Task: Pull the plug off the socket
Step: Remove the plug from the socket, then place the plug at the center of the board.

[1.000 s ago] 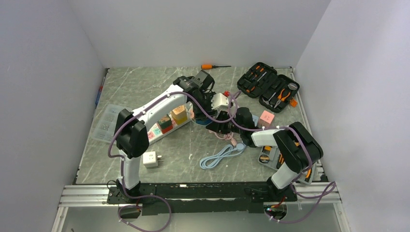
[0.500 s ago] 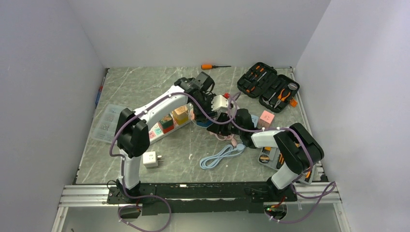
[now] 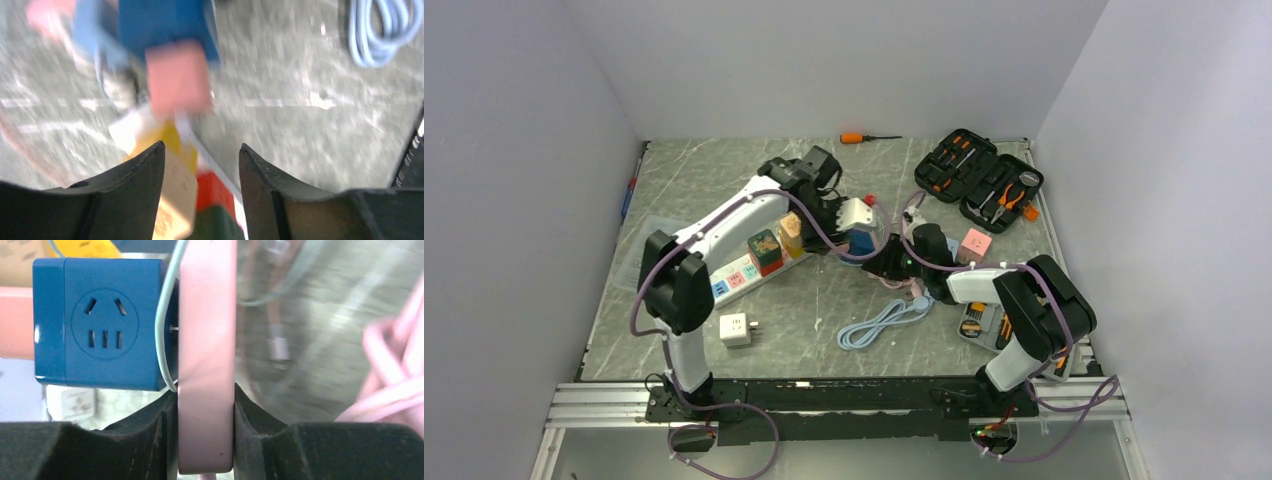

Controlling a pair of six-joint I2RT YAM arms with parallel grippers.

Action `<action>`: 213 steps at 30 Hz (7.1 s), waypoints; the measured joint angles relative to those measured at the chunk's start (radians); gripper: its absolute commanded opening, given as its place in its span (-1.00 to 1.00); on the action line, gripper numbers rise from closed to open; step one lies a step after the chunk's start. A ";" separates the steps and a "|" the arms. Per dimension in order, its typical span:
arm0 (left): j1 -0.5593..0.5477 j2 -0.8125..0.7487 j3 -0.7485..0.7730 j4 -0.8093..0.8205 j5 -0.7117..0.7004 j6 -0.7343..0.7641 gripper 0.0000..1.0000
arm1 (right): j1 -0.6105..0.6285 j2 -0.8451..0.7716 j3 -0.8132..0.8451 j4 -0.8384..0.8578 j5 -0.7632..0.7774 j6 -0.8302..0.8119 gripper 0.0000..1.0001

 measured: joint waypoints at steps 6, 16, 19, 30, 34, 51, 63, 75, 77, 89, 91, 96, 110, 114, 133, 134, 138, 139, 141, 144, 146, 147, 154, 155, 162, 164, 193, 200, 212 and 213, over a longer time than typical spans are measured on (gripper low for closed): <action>0.071 -0.098 -0.011 -0.192 -0.096 0.060 -1.00 | -0.063 -0.003 -0.010 -0.110 0.092 -0.021 -1.00; -0.024 -0.076 0.020 -0.145 -0.077 -0.016 0.99 | -0.027 -0.009 -0.010 -0.110 0.144 -0.016 -1.00; -0.072 -0.075 0.021 -0.087 -0.043 -0.038 0.99 | -0.005 -0.013 -0.010 -0.120 0.168 -0.011 -1.00; -0.141 0.061 0.044 0.015 -0.003 -0.025 0.99 | 0.040 -0.099 -0.010 -0.198 0.223 0.027 -1.00; -0.142 0.089 0.043 0.038 -0.022 -0.007 0.99 | 0.031 -0.104 -0.010 -0.218 0.219 0.040 -1.00; -0.147 0.146 0.117 0.031 -0.090 0.033 0.99 | 0.005 -0.104 -0.018 -0.206 0.177 0.061 -1.00; -0.133 0.202 0.178 -0.022 -0.097 -0.015 0.99 | 0.003 -0.104 -0.023 -0.205 0.175 0.074 -1.00; -0.068 0.211 0.114 0.171 -0.070 -0.257 0.99 | 0.045 -0.126 -0.050 -0.146 0.227 0.057 -1.00; -0.068 0.211 0.095 0.193 -0.056 -0.258 0.99 | 0.045 -0.126 -0.057 -0.146 0.229 0.056 -1.00; -0.054 0.189 0.042 0.248 0.008 -0.249 0.99 | 0.039 -0.126 -0.081 -0.103 0.208 0.077 -1.00; -0.051 0.189 0.042 0.250 0.021 -0.247 0.99 | 0.032 -0.126 -0.085 -0.093 0.192 0.091 -1.00; -0.048 0.186 0.039 0.256 0.050 -0.246 0.99 | 0.006 -0.125 -0.106 -0.057 0.139 0.131 -1.00; -0.050 0.171 0.018 0.278 0.052 -0.250 0.99 | 0.001 -0.125 -0.113 -0.045 0.120 0.149 -1.00; -0.051 0.188 0.050 0.245 0.053 -0.250 0.00 | 0.002 -0.125 -0.113 -0.047 0.122 0.146 -1.00; -0.061 0.156 0.031 0.106 0.000 -0.158 -1.00 | 0.007 -0.096 -0.115 -0.031 0.151 0.066 -1.00; -0.061 0.156 0.031 0.101 -0.006 -0.148 -1.00 | 0.007 -0.096 -0.115 -0.030 0.151 0.063 -1.00; -0.061 0.156 0.035 0.072 -0.038 -0.121 -1.00 | 0.007 -0.096 -0.115 -0.021 0.150 0.048 -1.00; -0.061 0.156 0.043 0.063 -0.047 -0.114 -1.00 | 0.007 -0.096 -0.115 -0.021 0.150 0.045 -1.00; -0.061 0.156 0.063 0.050 -0.061 -0.105 -1.00 | 0.007 -0.096 -0.115 -0.020 0.150 0.038 -1.00; -0.061 0.155 0.083 0.046 -0.082 -0.085 -1.00 | 0.007 -0.097 -0.115 -0.021 0.155 0.024 -1.00; -0.061 0.151 0.083 0.040 -0.098 -0.066 -1.00 | 0.007 -0.101 -0.115 -0.026 0.161 0.014 -1.00; -0.061 0.147 0.082 0.035 -0.099 -0.059 -1.00 | 0.007 -0.105 -0.115 -0.031 0.163 0.010 -1.00; -0.062 0.019 -0.020 -0.003 -0.098 -0.055 -1.00 | 0.005 -0.135 -0.115 -0.061 0.178 -0.014 -1.00; -0.062 -0.007 -0.035 -0.005 -0.098 -0.056 -1.00 | 0.005 -0.140 -0.115 -0.066 0.182 -0.018 -1.00; -0.061 -0.136 -0.052 0.017 -0.106 -0.086 -1.00 | 0.005 -0.183 -0.128 -0.096 0.195 -0.049 -1.00; -0.060 -0.136 -0.014 0.029 -0.120 -0.095 -1.00 | 0.006 -0.191 -0.134 -0.100 0.197 -0.052 -1.00; 0.081 0.436 0.397 0.274 -0.218 -0.171 -0.82 | 0.090 -0.318 -0.179 -0.175 0.290 -0.067 -1.00; 0.081 0.447 0.348 0.282 -0.151 -0.200 0.46 | 0.097 -0.332 -0.179 -0.186 0.292 -0.070 -1.00; 0.112 0.369 0.233 0.276 -0.056 -0.197 0.99 | 0.102 -0.340 -0.179 -0.207 0.298 -0.083 -1.00; 0.118 0.346 0.233 0.266 -0.043 -0.195 0.99 | 0.103 -0.340 -0.179 -0.207 0.299 -0.085 -1.00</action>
